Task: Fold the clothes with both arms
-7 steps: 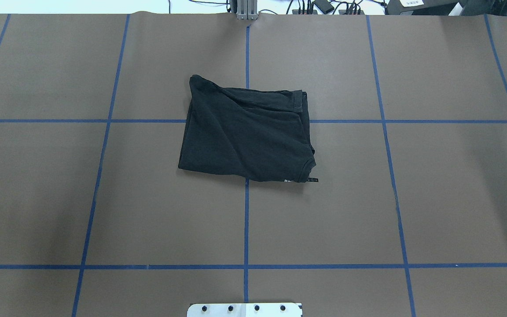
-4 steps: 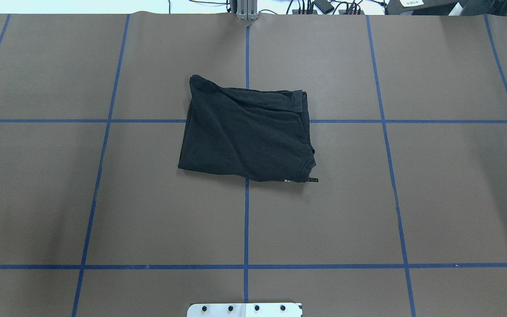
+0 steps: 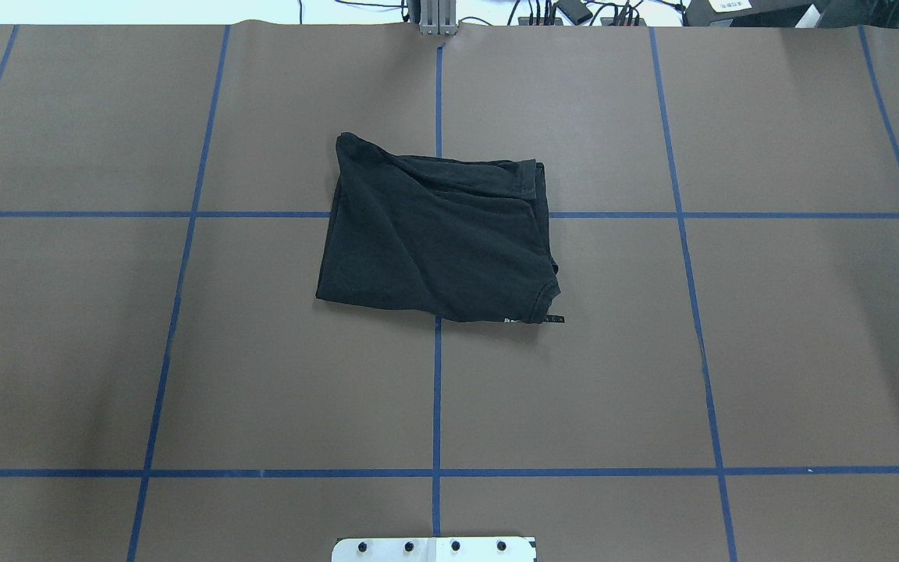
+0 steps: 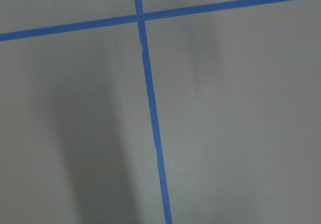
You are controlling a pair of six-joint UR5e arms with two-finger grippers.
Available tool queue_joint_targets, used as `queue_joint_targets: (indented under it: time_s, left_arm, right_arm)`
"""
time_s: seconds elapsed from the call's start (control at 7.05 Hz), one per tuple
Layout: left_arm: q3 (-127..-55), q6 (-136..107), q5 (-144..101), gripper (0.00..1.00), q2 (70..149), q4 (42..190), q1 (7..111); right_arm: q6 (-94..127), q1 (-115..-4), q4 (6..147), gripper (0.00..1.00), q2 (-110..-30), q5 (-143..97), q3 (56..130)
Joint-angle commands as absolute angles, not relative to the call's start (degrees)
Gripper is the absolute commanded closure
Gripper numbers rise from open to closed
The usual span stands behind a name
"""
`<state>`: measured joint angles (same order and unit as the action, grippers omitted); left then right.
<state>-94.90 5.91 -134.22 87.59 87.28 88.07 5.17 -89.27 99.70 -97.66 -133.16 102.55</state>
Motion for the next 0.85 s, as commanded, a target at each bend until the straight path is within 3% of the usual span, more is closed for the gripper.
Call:
queue_joint_targets:
  time_s: [0.0,0.71]
  left_arm:
    - [-94.9,5.9,-134.2,0.01,87.6,87.3,88.1]
    - [-94.8,5.9,-134.1,0.01,87.9,87.3,88.0]
  right_arm:
    - [5.5,-89.5,101.1,0.00,-97.8,-129.9,108.2]
    - [5.0,-89.4,100.5,0.00,-98.3,-130.4,108.8]
